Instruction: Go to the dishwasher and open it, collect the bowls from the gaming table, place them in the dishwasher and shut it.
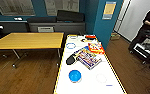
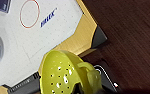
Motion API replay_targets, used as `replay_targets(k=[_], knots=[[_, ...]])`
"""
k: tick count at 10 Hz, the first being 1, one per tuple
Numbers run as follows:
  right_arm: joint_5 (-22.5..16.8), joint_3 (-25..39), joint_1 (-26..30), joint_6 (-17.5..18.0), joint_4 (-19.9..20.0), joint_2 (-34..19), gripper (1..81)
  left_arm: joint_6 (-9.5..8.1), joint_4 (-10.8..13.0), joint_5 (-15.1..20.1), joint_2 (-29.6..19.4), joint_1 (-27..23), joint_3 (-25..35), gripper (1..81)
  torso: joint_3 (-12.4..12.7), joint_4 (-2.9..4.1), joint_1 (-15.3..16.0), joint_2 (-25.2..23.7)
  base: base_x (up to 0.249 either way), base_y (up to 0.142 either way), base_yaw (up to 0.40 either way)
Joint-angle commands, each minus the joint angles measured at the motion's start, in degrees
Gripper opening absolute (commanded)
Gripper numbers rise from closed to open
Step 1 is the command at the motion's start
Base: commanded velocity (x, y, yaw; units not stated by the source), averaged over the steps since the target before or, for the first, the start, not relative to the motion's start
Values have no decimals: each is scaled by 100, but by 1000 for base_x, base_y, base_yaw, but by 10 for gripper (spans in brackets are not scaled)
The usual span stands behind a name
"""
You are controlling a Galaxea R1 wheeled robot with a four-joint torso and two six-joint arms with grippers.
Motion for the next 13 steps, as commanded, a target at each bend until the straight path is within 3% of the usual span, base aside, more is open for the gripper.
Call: replay_targets(k=[1, 2, 3, 4, 5, 7, 9, 12, 13], knots=[[928, 511, -1650, -2683, 1895, -803, 10, -21, -28, 369, -683, -123, 1214, 811, 0, 0, 0, 0, 0, 0, 0], [1270, 476, -2196, -3239, 2275, -803, 10, -21, -28, 361, -1034, -193, 1784, 811, 2, 0, 0, 0, 0, 0, 0], [1876, 433, -2777, -3437, 2306, -795, 10, -30, -37, 343, -1517, -255, 2539, 811, 2, 0, 0, 0, 0, 0, 0], [2353, 345, -3256, -3534, 2036, -673, 10, -30, -37, 334, -1932, -326, 3183, 811, 2, 0, 0, 0, 0, 0, 0], [2769, 198, -3846, -3543, 1453, -542, 10, -30, -37, 308, -2443, -404, 3895, 811, 2, 0, 0, 0, 0, 0, 0], [3730, -458, -4792, -3491, 1312, -18, 10, -38, -45, 28, -3272, -588, 4832, 811, 2, 0, -2, 0, 0, 0, 0], [4103, -833, -5199, -3552, 1294, 592, 10, -135, -54, 97, -4153, -1080, 5827, 811, 4, 0, -2, 0, 0, 0, 0], [4342, -1062, -5349, -3613, 1294, 1113, 10, -320, -63, 115, -5099, -1818, 6940, 811, 4, 0, -4, -2, 0, 0, 0], [4351, -1150, -5340, -3613, 1250, 1287, 10, -476, -63, 115, -5404, -2117, 7359, 811, 4, 0, -4, -2, 0, 0, 0]])
